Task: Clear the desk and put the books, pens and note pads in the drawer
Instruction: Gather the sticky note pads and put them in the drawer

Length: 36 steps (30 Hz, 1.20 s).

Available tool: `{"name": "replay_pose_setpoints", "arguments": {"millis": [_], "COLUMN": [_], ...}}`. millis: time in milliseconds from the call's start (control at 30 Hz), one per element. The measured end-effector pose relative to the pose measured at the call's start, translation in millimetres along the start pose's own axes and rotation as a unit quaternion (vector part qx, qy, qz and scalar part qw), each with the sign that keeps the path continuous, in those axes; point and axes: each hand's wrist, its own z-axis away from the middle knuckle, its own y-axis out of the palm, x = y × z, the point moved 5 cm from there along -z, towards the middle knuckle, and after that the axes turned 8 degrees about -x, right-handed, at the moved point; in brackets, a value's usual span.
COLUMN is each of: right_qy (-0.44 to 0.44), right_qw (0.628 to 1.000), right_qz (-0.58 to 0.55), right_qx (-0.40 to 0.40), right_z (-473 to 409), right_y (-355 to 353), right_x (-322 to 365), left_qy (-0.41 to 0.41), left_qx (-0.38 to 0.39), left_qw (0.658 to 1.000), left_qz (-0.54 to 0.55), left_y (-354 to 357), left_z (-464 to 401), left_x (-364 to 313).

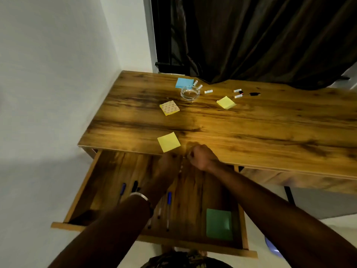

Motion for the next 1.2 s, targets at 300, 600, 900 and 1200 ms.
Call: {"name": "replay_pose_setpoints", "arguments": {"millis": [300,600,900,1200], "right_qy": [-0.025,-0.009,-0.005,0.096], "right_qw": [0.998,0.994,0.995,0.98], "right_qz": [-0.052,-0.035,-0.075,-0.172], "right_qx": [0.013,0.104,0.061,-0.03], "right_z": [-46.2,-43.2,-41.4,-42.0], "right_y": [16.6,46.3,41.8,38.3], "right_x": [27.5,28.0,22.9,14.3], "left_qy": [0.048,0.03,0.011,-0.086], "left_qx": [-0.095,-0.066,-0.09,-0.092], "left_qw": [0.986,0.974,0.996,0.979], "left_qz": [-0.13,-0.213,-0.024,0.159], "left_y": [-37.0,-26.7,-22.0,-28.0], "left_z": [-36.7,-35.7,-31.8,-41.9], "left_x": [-13.8,-10.6,-5.3,23.6]}}
